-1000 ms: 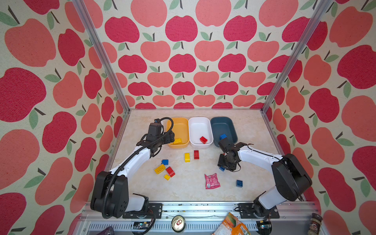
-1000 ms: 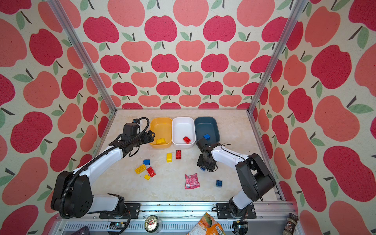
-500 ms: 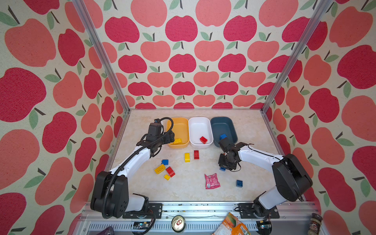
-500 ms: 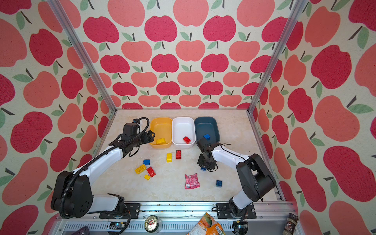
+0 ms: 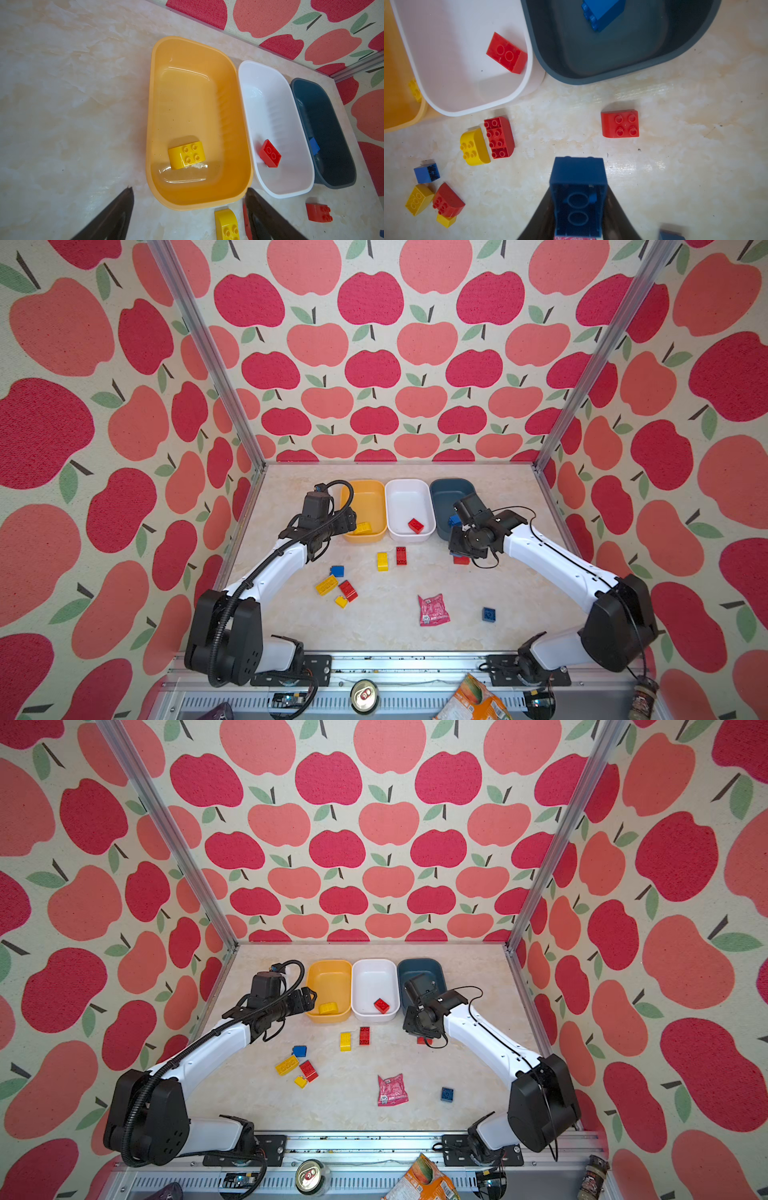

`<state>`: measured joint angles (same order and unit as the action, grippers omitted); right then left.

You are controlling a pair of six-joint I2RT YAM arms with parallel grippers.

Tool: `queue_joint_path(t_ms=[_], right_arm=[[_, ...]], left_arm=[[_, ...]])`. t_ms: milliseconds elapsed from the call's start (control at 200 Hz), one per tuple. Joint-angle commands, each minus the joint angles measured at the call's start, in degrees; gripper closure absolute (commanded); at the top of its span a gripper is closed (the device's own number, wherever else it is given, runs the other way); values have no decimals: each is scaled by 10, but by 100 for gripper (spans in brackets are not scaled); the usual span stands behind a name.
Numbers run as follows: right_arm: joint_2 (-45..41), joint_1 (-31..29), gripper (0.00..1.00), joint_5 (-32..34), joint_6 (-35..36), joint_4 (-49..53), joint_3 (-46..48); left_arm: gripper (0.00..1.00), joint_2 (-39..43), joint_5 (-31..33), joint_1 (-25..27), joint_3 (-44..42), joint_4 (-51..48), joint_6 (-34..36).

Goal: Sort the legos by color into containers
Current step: 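Grasp the blue brick with the right gripper and carry it into the teal bin, then release the blue brick and move the right gripper down to a red brick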

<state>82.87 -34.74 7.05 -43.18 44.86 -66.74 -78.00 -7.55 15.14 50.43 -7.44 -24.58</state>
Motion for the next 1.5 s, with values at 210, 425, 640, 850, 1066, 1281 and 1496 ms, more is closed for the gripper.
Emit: queue_joint_path(t_ms=[210,425,640,850,1066,1281,1496], right_arm=[[76,72,68,26,110,-54,-100],[166,103,68,22,139,-83,-158],[227,126,68,29,160,-94,-184],[270,144,67,48,183,-91,-198],[288,146,58,62,197,-82,-210],[272,146,43,59,200,-77,-203],[227,146,40,51,230,-78,-172]], left_arm=[[13,19,-3,-3,-15,-6,-10],[13,29,3,-1,-17,-10,-13],[13,37,7,-1,-22,-16,-12],[13,36,7,0,-22,-15,-13],[13,36,6,0,-21,-15,-13],[13,36,7,0,-21,-15,-13],[13,33,5,0,-19,-11,-14]])
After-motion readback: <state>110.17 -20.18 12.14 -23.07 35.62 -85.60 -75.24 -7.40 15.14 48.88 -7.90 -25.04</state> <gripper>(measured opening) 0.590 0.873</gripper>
